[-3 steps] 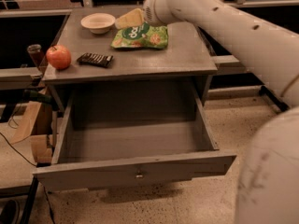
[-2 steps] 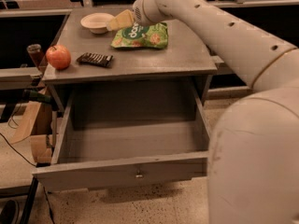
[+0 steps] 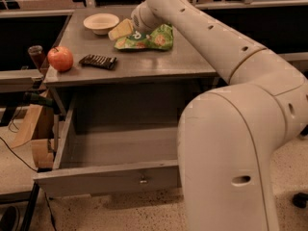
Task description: Place green rice chip bag into top drawer
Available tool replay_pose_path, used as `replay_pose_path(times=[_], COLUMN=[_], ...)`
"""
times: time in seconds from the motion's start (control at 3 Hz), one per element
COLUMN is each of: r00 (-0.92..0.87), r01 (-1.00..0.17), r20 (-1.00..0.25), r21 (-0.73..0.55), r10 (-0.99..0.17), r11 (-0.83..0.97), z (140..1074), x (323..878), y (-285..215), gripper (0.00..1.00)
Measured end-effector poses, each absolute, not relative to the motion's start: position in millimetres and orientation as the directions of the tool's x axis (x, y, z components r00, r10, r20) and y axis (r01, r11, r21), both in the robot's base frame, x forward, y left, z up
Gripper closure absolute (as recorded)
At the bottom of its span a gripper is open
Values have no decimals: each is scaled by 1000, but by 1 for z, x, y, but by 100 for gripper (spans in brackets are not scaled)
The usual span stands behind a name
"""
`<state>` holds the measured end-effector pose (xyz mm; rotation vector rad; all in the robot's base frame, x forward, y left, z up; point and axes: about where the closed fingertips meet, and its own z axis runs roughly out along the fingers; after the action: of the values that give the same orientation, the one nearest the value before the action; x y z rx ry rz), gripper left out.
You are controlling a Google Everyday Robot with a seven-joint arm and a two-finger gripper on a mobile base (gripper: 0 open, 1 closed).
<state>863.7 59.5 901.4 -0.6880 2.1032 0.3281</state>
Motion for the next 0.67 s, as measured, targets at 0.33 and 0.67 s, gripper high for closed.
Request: replay_pose_path(times=[0.33, 0.67], r00=[-515, -556], r01=[-531, -479], r20=[-778, -744], r21=[-41, -77], r10=[-361, -370], r11=[846, 874], z=[884, 874], x=[877, 887], y=[43, 28], gripper=[0, 0])
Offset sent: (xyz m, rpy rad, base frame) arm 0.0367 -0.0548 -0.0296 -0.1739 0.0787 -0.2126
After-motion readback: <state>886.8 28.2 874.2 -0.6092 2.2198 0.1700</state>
